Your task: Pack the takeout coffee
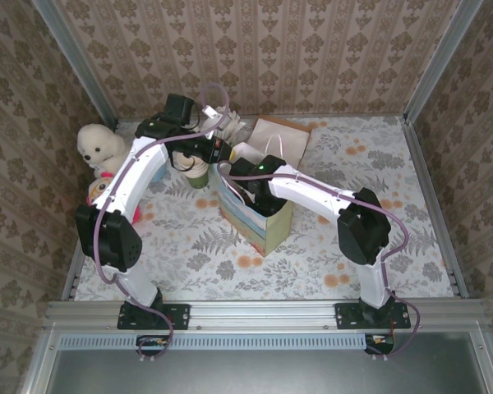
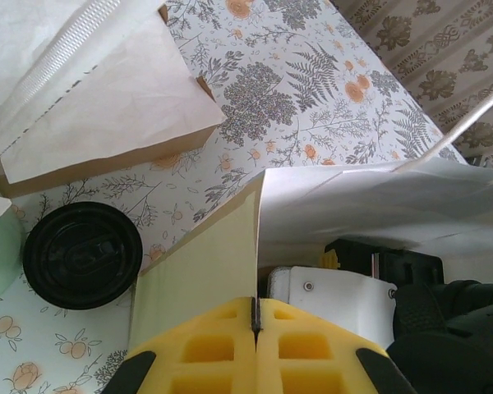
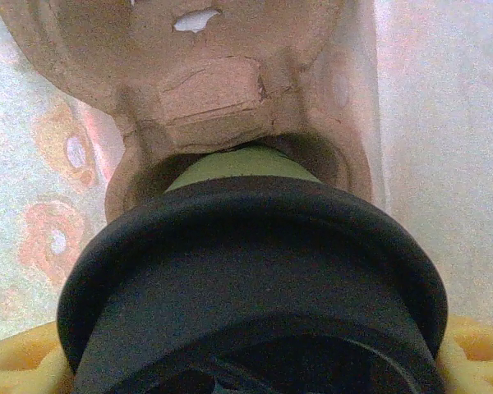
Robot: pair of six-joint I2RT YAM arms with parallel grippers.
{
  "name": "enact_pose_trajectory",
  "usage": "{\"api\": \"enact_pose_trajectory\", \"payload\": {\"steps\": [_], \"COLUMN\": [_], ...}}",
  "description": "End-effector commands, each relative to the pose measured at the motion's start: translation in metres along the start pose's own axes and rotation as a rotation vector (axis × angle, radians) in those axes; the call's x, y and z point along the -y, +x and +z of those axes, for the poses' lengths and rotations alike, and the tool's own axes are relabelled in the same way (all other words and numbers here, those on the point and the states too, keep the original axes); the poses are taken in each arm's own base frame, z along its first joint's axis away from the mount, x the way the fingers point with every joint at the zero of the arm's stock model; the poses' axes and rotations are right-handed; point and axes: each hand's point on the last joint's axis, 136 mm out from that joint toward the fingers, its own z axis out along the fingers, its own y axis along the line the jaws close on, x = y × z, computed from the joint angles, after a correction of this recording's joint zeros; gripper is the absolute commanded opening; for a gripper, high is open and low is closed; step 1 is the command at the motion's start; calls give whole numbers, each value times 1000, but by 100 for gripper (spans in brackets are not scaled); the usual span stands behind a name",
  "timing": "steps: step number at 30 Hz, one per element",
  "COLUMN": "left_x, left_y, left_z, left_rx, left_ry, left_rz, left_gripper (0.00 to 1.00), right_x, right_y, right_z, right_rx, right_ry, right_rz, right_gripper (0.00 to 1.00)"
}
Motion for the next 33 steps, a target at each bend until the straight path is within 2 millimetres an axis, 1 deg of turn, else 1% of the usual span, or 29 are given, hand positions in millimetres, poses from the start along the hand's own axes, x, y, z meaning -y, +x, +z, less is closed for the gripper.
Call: {"api": "enact_pose_trajectory", "payload": {"steps": [1,9,13,16,24,33], "left_x": [7,8,7,6,7,7], "left_y": [-6,-7,-5,-4,-6,-5], "left_z": [1,-1,-1,-1,-2,-3], "left_rx": [0,3,-4,-9,-4,-5], "left_ry": [32,30,25,21,19,18], "left_rz": [-6,-1,-2,-3,-3,-5], "left_gripper": [0,0,0,0,0,0], "right_x": [-9,-3,-1,1,-8,-7], "right_y": [-10,5,11,13,9,12], "right_z": [40,58,62,64,71,84], "right_rx": [-8,-65,-80,-73,-17,-24], "right_ry": [-30,-6,0,-2,-58,-49], "right_rz": [7,6,5,16,36,33], "right_gripper": [48,48,47,47,48,46]}}
